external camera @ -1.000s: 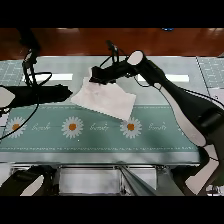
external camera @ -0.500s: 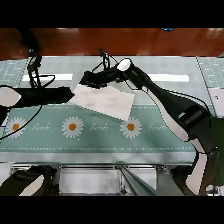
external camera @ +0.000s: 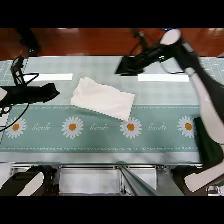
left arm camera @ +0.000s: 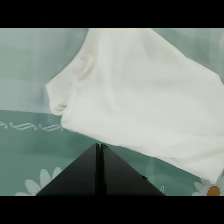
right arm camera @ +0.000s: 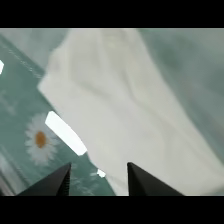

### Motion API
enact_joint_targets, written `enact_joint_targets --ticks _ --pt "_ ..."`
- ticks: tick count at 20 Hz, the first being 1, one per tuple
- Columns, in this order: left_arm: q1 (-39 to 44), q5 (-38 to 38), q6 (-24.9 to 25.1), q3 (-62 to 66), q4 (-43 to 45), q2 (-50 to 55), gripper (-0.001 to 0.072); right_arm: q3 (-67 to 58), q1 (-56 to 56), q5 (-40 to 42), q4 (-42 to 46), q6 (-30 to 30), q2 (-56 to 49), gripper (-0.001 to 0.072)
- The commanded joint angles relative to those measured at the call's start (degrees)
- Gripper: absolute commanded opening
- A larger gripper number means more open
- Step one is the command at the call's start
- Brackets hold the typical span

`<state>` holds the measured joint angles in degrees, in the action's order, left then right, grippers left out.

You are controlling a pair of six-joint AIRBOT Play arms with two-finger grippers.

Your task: Fold the shirts.

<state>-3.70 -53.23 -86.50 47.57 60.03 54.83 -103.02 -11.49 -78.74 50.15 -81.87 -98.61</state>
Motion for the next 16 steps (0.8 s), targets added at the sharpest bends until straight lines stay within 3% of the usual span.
enact_joint_targets --ticks 1,5,7,8,9,12,16 --pt "-2.73 -4.02 1.62 -0.63 -0.07 -0.66 0.0017 12.39 10.03 0.04 21.46 -2.16 16.33 0.0407" --pt "1.60 -3.23 2.71 -1.79 -0.04 -1.22 0.0017 44.15 19.30 14.64 15.10 4.92 34.25 0.0418" --pt "4.50 -2.12 2.36 -2.64 -0.04 -1.22 0.0017 58.21 22.80 19.28 6.93 6.97 39.41 0.0418" --pt "5.42 -1.68 -0.13 -3.10 -0.04 -1.20 0.0017 63.71 23.54 22.34 1.46 7.52 40.89 0.0418" --pt "6.10 -1.14 -2.80 -3.56 -0.09 -1.22 0.0017 67.52 22.82 25.07 -3.17 7.78 41.13 0.0418" --pt "7.39 -0.61 -3.34 -3.91 -0.66 -1.22 0.0017 70.44 16.06 29.05 -7.02 7.98 35.69 0.0419" --pt "7.67 -0.59 -3.19 -3.91 -0.68 -1.22 0.0017 69.85 10.38 32.87 -21.75 14.47 27.26 0.0418"
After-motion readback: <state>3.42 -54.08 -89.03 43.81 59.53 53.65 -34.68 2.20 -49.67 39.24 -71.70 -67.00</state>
